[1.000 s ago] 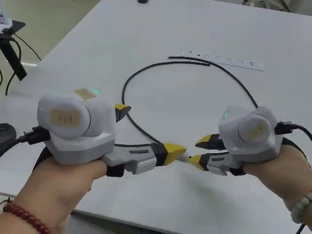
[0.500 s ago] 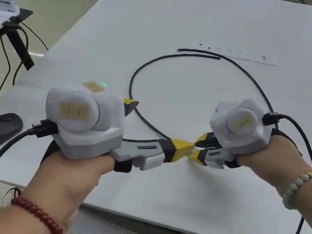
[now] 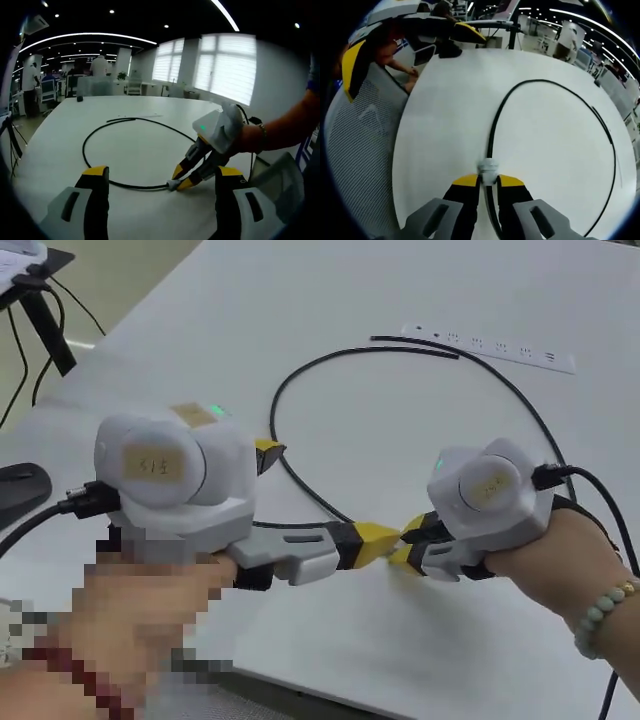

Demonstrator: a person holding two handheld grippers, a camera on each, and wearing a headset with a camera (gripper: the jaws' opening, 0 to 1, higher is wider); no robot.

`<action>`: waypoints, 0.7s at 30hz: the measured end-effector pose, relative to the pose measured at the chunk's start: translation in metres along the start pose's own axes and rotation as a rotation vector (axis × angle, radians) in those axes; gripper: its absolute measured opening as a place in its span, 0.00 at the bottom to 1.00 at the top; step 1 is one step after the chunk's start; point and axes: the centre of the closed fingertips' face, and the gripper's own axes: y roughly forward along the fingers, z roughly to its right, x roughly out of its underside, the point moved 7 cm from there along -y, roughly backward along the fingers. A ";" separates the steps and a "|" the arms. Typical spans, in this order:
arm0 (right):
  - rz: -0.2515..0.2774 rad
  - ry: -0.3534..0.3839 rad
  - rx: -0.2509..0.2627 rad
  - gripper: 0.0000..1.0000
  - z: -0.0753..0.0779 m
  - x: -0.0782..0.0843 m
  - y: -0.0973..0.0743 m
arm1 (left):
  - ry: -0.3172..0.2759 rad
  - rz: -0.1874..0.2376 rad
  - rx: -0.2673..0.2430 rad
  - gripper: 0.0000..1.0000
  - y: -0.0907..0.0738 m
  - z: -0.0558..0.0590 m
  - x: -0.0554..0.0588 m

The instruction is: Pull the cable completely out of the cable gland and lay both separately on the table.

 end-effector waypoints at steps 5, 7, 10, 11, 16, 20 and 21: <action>-0.003 0.032 0.001 0.08 0.001 0.000 0.000 | -0.002 0.000 0.000 0.87 0.000 0.000 0.000; 0.005 0.047 0.002 0.08 0.001 0.000 0.000 | -0.001 -0.001 0.000 0.87 0.000 -0.001 0.001; 0.025 0.058 0.001 0.08 0.002 0.002 0.000 | 0.001 0.000 0.005 0.86 0.000 0.000 0.000; 0.031 0.061 0.000 0.08 0.003 0.002 0.000 | 0.003 0.000 0.006 0.86 0.000 0.000 0.000; 0.033 0.089 -0.013 0.08 0.005 -0.001 -0.005 | 0.010 0.000 0.009 0.85 -0.004 -0.001 -0.002; 0.064 0.102 0.005 0.08 0.007 -0.008 -0.022 | 0.018 0.010 0.011 0.85 -0.009 -0.004 -0.007; 0.070 0.109 0.007 0.08 0.007 -0.009 -0.026 | 0.019 0.013 0.015 0.84 -0.010 -0.003 -0.008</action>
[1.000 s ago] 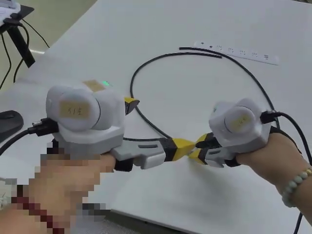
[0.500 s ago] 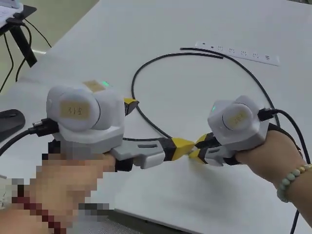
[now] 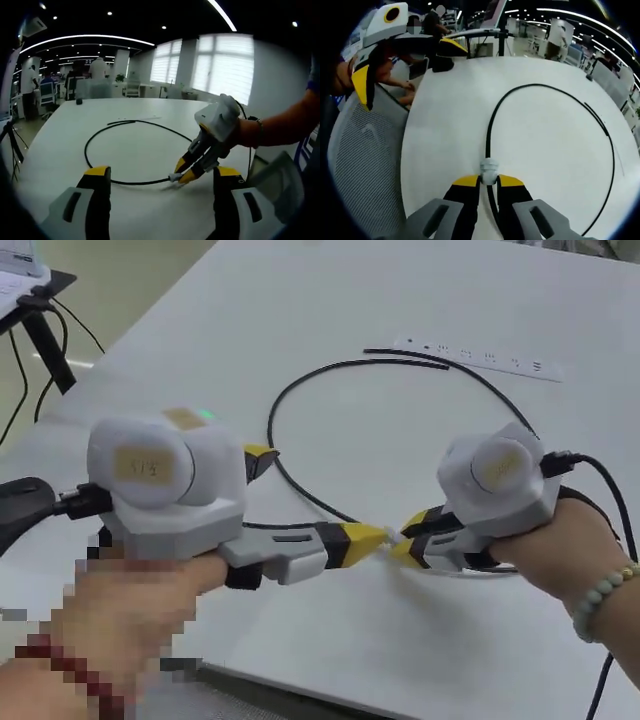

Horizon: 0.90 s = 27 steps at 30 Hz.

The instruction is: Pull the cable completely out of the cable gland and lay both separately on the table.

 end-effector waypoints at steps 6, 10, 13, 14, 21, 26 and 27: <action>0.079 0.023 0.026 0.08 0.001 -0.017 -0.039 | 0.056 0.032 0.096 0.80 -0.003 0.009 -0.014; 0.121 0.022 0.050 0.08 -0.004 -0.030 -0.067 | 0.092 0.025 0.127 0.79 -0.003 0.011 -0.020; 0.131 0.020 0.060 0.08 -0.006 -0.032 -0.079 | 0.094 0.035 0.149 0.78 -0.003 0.014 -0.024; 0.133 0.017 0.066 0.08 -0.008 -0.032 -0.083 | 0.096 0.046 0.164 0.78 -0.003 0.017 -0.028; 0.158 0.042 0.028 0.08 -0.017 -0.027 -0.102 | 0.187 0.081 0.324 0.75 0.009 0.035 -0.045; 0.236 0.076 -0.072 0.08 -0.024 -0.033 -0.112 | 0.272 0.076 0.474 0.67 0.020 0.036 -0.053; 0.255 0.061 -0.089 0.08 -0.026 -0.036 -0.113 | 0.261 0.083 0.507 0.64 0.021 0.038 -0.055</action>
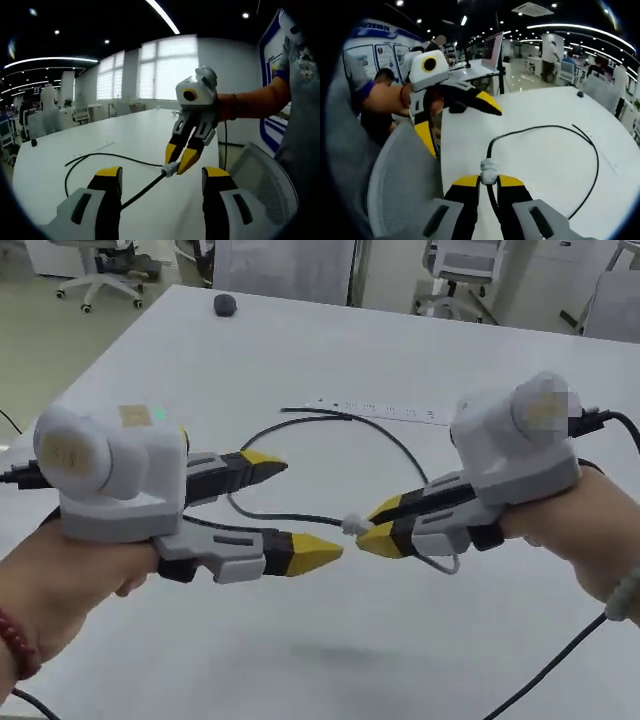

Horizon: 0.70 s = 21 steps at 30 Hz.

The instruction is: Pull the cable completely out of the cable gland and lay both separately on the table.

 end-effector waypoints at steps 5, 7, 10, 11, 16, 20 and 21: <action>0.032 0.003 -0.069 0.08 -0.006 -0.007 -0.003 | -0.036 0.034 0.117 0.54 0.004 -0.005 -0.007; 0.054 -0.016 -0.099 0.08 -0.009 -0.011 -0.003 | -0.081 0.013 0.177 0.51 0.005 -0.006 -0.002; 0.063 -0.022 -0.125 0.08 -0.011 -0.013 -0.002 | -0.094 0.011 0.229 0.48 0.005 -0.010 0.001; 0.069 -0.036 -0.143 0.08 -0.013 -0.015 -0.002 | -0.095 0.016 0.256 0.46 0.005 -0.009 0.001; 0.071 -0.063 -0.188 0.08 -0.015 -0.020 0.001 | -0.123 0.030 0.320 0.44 0.005 -0.012 0.004; 0.078 -0.066 -0.216 0.08 -0.016 -0.023 0.002 | -0.143 0.051 0.350 0.41 0.004 -0.013 0.005; 0.081 -0.070 -0.223 0.08 -0.017 -0.023 0.002 | -0.143 0.054 0.348 0.41 0.004 -0.015 0.006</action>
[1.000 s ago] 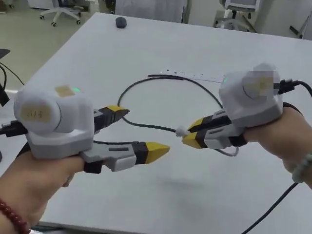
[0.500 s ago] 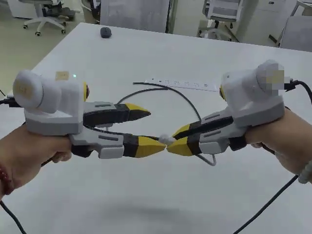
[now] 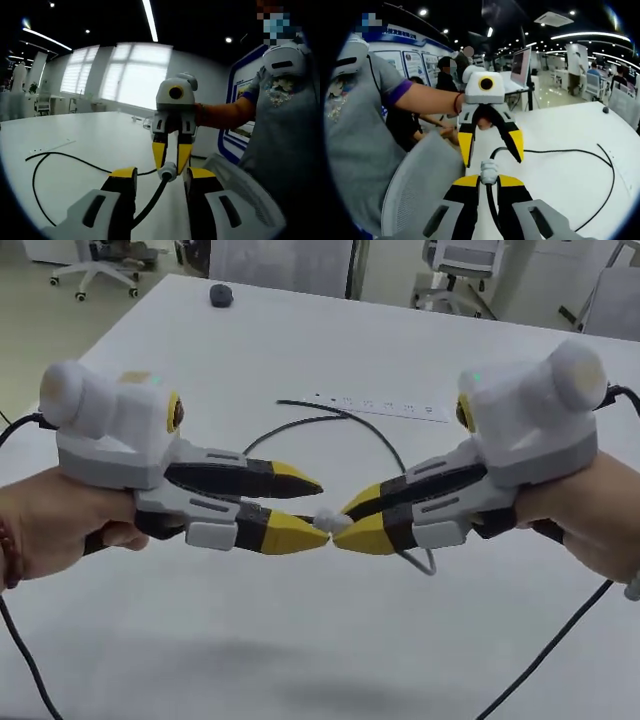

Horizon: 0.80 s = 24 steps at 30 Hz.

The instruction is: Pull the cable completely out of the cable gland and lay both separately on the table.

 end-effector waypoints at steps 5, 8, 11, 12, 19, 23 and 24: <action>-0.002 0.001 -0.015 0.08 -0.002 -0.001 0.001 | -0.023 0.040 0.032 0.34 0.000 0.002 0.002; 0.001 0.000 -0.015 0.08 -0.002 -0.001 0.000 | -0.026 0.044 0.038 0.31 -0.001 0.002 0.003; 0.005 0.002 -0.016 0.08 -0.003 -0.001 -0.001 | -0.032 0.054 0.056 0.28 -0.001 0.005 0.004; 0.008 0.007 -0.019 0.08 -0.003 -0.001 -0.001 | -0.033 0.054 0.059 0.28 0.000 0.005 0.004; 0.016 0.002 -0.035 0.08 -0.007 -0.001 0.001 | -0.042 0.052 0.076 0.20 0.004 0.010 0.008; 0.027 0.001 -0.038 0.08 -0.007 -0.002 -0.001 | -0.062 0.071 0.076 0.19 0.003 0.011 0.007; 0.031 0.004 -0.039 0.08 -0.007 -0.002 -0.001 | -0.071 0.076 0.075 0.19 0.003 0.011 0.007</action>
